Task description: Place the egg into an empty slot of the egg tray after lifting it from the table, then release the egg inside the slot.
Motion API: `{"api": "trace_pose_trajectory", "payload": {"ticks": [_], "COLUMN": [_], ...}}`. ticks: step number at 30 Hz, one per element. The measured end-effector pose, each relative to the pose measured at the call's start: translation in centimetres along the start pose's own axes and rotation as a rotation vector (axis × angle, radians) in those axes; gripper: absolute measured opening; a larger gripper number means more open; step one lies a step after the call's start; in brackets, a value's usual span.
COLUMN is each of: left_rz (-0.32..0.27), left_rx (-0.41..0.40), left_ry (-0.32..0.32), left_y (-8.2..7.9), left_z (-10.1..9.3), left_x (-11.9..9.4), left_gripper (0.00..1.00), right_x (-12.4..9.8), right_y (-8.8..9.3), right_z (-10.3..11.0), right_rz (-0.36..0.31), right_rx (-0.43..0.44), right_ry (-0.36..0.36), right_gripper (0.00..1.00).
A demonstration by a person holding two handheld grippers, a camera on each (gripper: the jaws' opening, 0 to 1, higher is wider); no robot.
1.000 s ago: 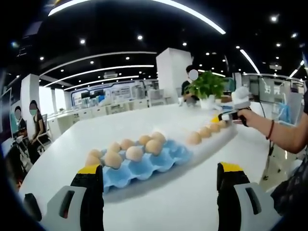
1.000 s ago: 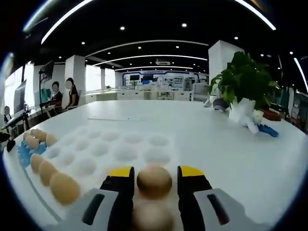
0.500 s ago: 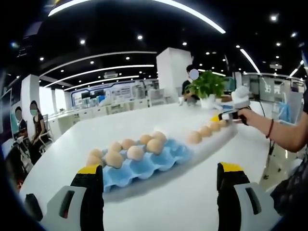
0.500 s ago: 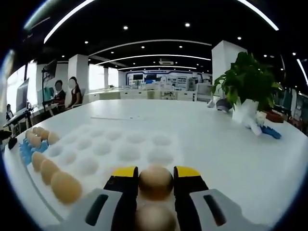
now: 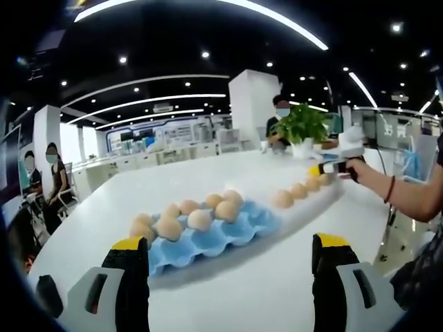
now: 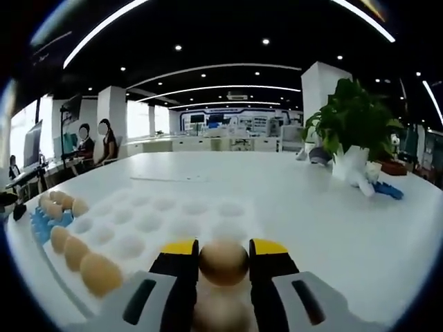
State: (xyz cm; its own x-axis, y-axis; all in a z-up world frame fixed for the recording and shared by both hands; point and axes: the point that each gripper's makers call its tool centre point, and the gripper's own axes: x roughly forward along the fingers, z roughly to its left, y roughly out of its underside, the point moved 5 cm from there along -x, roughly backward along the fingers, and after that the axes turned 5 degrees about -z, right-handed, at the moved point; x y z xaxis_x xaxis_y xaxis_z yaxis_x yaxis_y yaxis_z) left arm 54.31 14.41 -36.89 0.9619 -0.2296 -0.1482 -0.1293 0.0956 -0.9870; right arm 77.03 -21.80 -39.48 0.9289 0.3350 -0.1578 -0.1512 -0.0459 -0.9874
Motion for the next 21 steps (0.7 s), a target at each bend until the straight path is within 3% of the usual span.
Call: {"api": "trace_pose_trajectory", "payload": {"ticks": [10,21], "left_rz": [-0.001,0.007], "left_rx": [0.009,0.01], "left_ry": [0.014,0.019], "left_y": [-0.3,-0.3], "left_z": [-0.2,-0.3], "left_x": [0.1,-0.2], "left_gripper": [1.0,1.0], "right_x": [-0.7,-0.8], "right_y": [-0.9,-1.6], "right_z": [0.0,1.7], "right_rz": [-0.03,-0.032], "right_rx": [0.011,0.022], "right_ry": [0.014,-0.018], "right_gripper": [0.3,0.29]}}
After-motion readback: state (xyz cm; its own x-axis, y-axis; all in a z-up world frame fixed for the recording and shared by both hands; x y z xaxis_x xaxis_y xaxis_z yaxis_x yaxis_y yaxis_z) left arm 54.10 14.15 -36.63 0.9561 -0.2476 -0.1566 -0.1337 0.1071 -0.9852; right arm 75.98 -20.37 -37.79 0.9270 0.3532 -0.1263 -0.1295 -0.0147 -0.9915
